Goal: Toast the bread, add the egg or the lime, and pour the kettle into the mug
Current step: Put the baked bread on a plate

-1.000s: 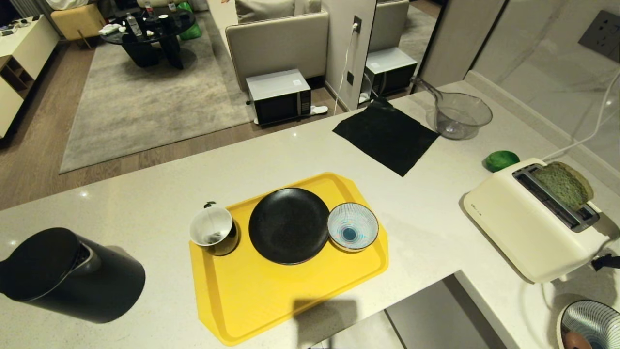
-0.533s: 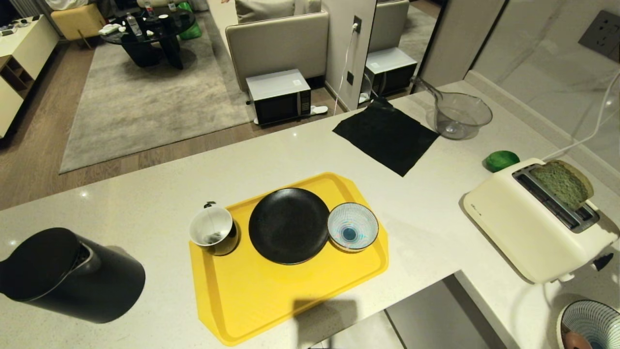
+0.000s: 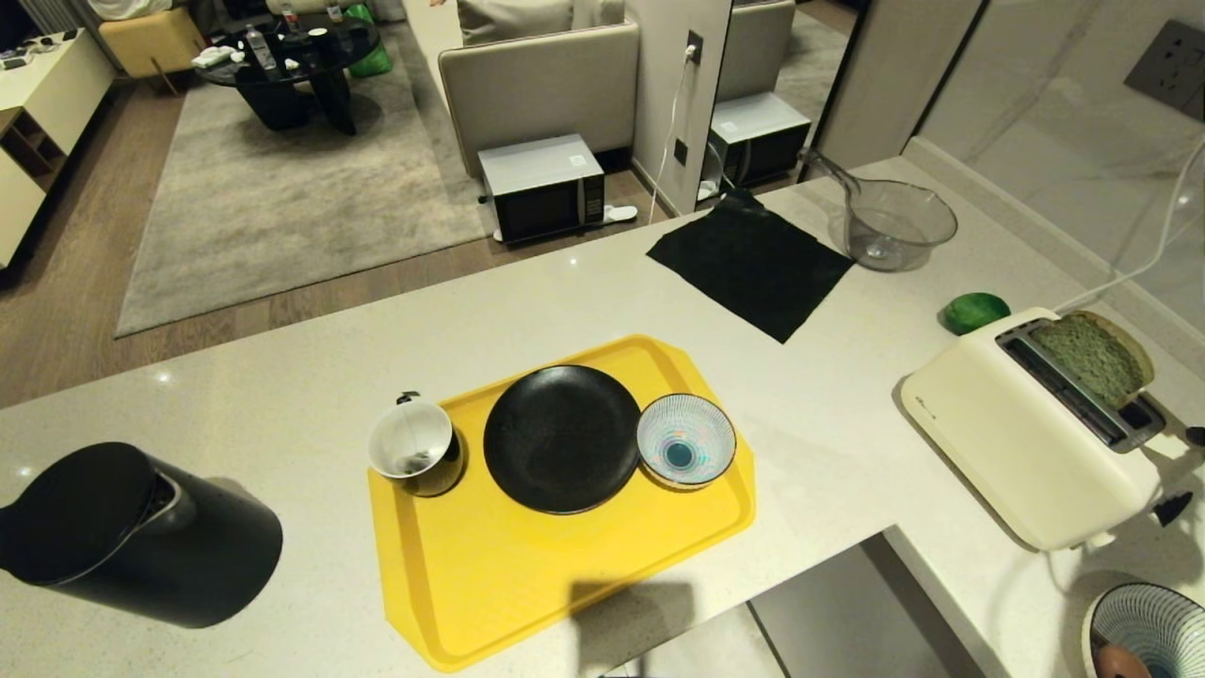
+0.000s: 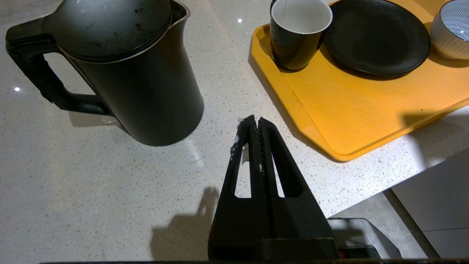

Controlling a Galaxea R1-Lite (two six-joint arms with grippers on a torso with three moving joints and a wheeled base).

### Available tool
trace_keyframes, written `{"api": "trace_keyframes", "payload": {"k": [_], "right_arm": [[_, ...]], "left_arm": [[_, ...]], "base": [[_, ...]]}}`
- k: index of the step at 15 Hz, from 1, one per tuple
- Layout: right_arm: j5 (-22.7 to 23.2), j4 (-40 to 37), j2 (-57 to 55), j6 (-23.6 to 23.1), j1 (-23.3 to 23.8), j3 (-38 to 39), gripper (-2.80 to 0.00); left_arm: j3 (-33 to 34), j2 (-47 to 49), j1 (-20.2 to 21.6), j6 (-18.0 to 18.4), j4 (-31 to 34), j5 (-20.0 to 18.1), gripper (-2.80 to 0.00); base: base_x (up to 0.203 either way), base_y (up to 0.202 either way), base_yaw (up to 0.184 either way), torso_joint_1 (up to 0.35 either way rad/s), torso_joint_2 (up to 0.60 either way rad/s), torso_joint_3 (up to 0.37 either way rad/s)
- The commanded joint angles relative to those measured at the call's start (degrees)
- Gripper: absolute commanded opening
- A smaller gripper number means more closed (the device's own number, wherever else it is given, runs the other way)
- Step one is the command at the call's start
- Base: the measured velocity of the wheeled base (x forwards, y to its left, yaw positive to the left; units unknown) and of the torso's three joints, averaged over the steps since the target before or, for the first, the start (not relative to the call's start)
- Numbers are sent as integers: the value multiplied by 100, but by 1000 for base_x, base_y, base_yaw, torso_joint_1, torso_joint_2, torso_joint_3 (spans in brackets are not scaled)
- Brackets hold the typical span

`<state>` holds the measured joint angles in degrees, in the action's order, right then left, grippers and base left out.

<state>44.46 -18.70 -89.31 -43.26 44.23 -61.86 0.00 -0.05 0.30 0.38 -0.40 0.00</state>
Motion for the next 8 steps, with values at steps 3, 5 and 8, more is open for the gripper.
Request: {"api": "trace_keyframes", "payload": {"k": [3, 5, 8], "right_arm": [[106, 296, -209, 100, -191, -21, 0], [162, 738, -326, 391, -340, -25, 0], [160, 1427, -515, 882, -630, -29, 0]], "left_arm": [[0, -4, 5, 6, -4, 0, -280], [0, -4, 5, 6, -4, 0, -280], [0, -4, 5, 5, -4, 0, -280]], "base": [[0, 0, 0, 0, 0, 0], [0, 0, 0, 0, 0, 0], [0, 0, 0, 0, 0, 0]]}}
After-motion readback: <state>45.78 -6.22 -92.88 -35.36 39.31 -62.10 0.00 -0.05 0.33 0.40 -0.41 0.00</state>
